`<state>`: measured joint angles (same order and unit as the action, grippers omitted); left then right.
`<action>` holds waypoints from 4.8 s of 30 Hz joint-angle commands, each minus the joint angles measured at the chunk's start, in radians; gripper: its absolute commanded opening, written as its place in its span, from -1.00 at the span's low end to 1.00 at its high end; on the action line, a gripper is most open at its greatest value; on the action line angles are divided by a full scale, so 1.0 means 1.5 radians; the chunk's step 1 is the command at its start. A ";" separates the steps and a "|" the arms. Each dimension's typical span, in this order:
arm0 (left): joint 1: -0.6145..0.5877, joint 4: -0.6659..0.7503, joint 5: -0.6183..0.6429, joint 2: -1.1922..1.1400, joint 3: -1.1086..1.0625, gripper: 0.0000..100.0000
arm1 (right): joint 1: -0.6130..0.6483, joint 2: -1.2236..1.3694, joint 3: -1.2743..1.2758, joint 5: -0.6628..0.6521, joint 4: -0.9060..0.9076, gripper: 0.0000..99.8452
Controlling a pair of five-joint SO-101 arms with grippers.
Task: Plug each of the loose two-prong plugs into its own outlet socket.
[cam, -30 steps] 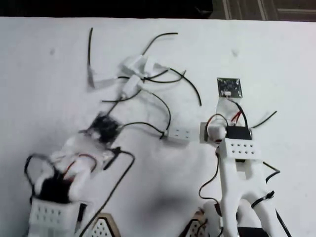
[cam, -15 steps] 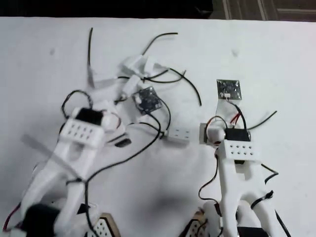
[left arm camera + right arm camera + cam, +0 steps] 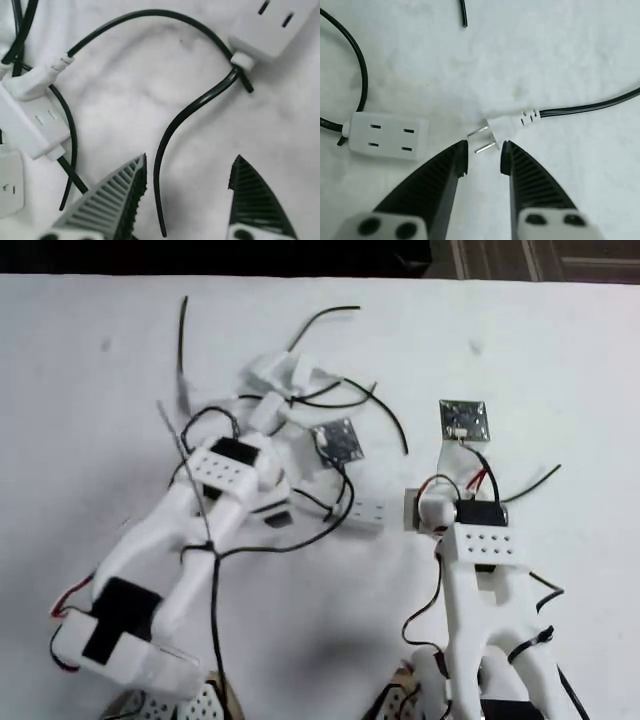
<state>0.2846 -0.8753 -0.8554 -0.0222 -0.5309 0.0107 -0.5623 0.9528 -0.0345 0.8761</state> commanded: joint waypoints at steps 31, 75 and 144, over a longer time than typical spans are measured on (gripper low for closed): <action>0.022 -0.060 0.040 -0.088 0.053 -0.96 | -0.010 -0.018 -0.002 0.000 -0.003 -0.78; -0.108 -0.191 0.055 0.387 -0.325 -0.92 | -0.007 -0.018 0.007 0.000 -0.006 -0.78; -0.430 -0.068 0.232 0.837 -0.609 -0.43 | -0.079 0.464 -0.396 0.417 0.231 -0.60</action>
<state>-0.3537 -0.9904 -0.4933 1.2190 -1.4469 -0.1028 0.1051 0.4173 0.5838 1.2167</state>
